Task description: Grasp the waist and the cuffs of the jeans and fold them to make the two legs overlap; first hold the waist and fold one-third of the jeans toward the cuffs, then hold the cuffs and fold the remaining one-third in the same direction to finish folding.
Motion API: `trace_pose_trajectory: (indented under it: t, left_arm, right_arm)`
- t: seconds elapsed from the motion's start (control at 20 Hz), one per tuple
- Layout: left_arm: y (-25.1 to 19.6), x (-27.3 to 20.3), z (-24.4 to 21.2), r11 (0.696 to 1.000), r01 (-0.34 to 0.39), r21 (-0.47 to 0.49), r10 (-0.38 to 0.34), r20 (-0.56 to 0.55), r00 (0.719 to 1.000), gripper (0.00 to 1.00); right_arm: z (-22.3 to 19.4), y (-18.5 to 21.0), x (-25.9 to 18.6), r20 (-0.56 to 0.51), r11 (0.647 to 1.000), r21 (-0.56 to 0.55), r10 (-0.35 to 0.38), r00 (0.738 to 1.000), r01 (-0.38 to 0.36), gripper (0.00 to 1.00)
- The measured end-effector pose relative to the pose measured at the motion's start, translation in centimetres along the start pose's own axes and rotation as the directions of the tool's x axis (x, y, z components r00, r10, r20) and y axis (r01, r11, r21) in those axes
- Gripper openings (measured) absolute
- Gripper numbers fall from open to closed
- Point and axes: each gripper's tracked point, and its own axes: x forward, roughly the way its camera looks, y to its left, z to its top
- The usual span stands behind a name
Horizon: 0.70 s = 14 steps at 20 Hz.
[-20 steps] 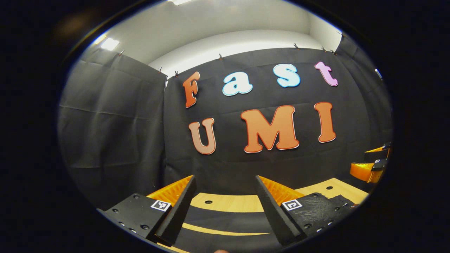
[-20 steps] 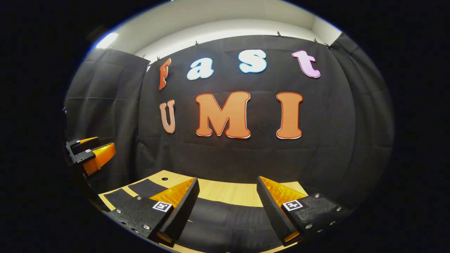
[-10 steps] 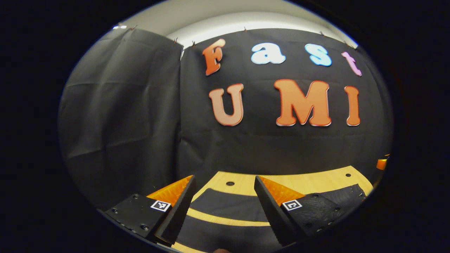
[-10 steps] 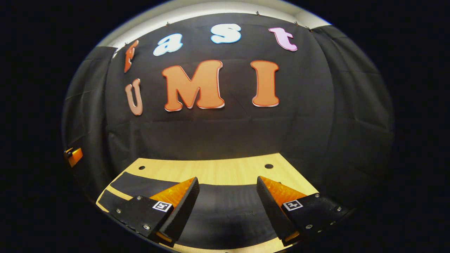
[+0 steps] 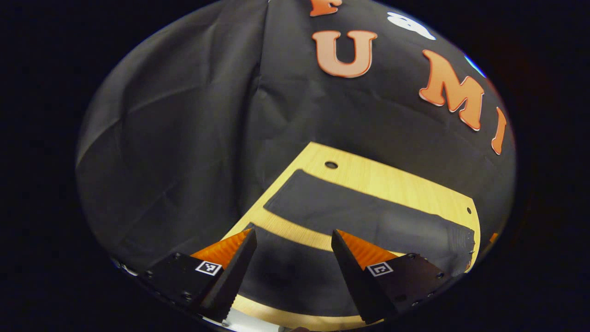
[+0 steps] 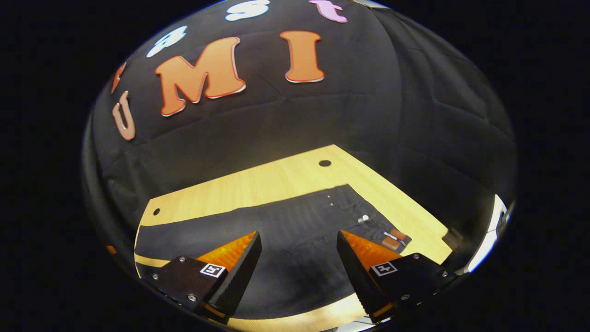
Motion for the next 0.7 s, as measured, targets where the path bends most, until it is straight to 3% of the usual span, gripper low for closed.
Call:
trace_pose_trajectory:
  t: [0.25,0.4,0.55,0.7]
  left_arm:
    - [3.6,3.0,-5.8,0.997,-0.063,-0.051,0.050,-0.225,0.973,1.00]
    - [4.0,3.5,-8.5,0.986,-0.117,-0.117,0.072,-0.337,0.939,0.98]
    - [4.6,4.0,-10.6,0.969,-0.167,-0.179,0.076,-0.428,0.900,0.98]
    - [4.5,3.4,-12.6,0.943,-0.233,-0.239,0.081,-0.513,0.854,0.98]
  right_arm:
    - [-3.3,-5.1,1.9,-0.157,0.983,0.132,-0.103,0.982,0.124,0.99]
    - [-6.8,-8.7,4.1,-0.320,0.950,0.228,-0.133,0.938,0.212,0.99]
    - [-8.8,-11.3,5.6,-0.417,0.894,0.348,-0.123,0.901,0.283,0.97]
    - [-10.9,-13.6,6.6,-0.503,0.856,0.386,-0.117,0.856,0.344,0.96]
